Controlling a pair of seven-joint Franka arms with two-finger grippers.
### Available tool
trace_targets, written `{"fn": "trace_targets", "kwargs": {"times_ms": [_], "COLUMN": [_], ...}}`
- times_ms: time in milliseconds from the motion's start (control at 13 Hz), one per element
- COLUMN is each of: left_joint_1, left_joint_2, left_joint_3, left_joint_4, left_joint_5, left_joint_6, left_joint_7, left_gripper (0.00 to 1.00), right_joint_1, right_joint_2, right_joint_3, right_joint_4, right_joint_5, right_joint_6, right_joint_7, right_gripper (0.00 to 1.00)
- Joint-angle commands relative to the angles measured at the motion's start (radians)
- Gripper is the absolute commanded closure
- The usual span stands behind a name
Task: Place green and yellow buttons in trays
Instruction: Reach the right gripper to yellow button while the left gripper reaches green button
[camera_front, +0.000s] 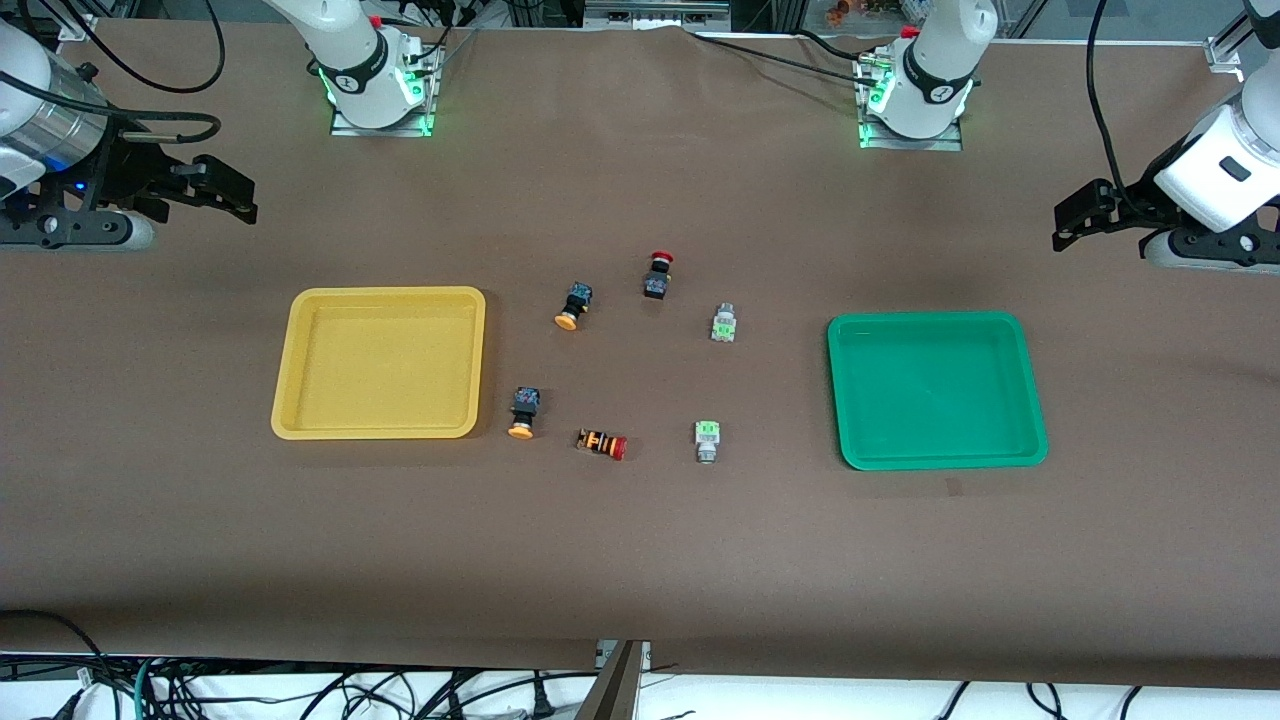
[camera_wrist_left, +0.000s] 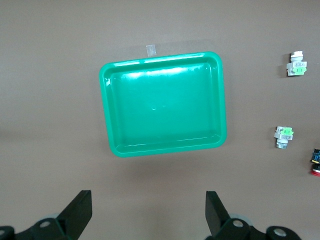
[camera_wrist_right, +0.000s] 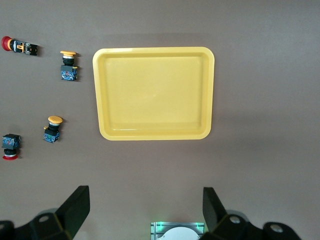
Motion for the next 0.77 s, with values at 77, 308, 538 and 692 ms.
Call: {"fn": "trace_targets", "kwargs": {"times_ms": [77,308,538,692], "left_joint_1": [-0.002,-0.004,-0.012,-0.015], "left_joint_2": [0.005,0.005,0.01,0.036], "left_joint_3": [0.008,0.006,-0.006,-0.055], "left_joint_4": [0.013,0.015,0.012,0.0], "left_joint_5": [-0.012,-0.012,-0.016,-0.041], "left_joint_6": [-0.018,-0.018,-0.059,-0.12], "left_joint_7": [0.005,-0.004,-0.001,-0.005], "left_gripper": [0.0,0.0,0.0,0.0], "right_joint_1": [-0.004,-0.006,0.02,0.084], "right_joint_2": [-0.003,-0.002,0.142,0.226], "right_joint_3": [0.008,0.008,0.015,0.018], "right_joint_4": [0.003,0.003,0.003,-0.006], "right_joint_5": [-0.006,0.007,0.004,0.029], "right_joint_6": [-0.012,0.005,0.025,0.144], "right_joint_7": [-0.009,0.003,-0.001,0.019], "right_gripper": [0.0,0.0,0.0,0.0]}}
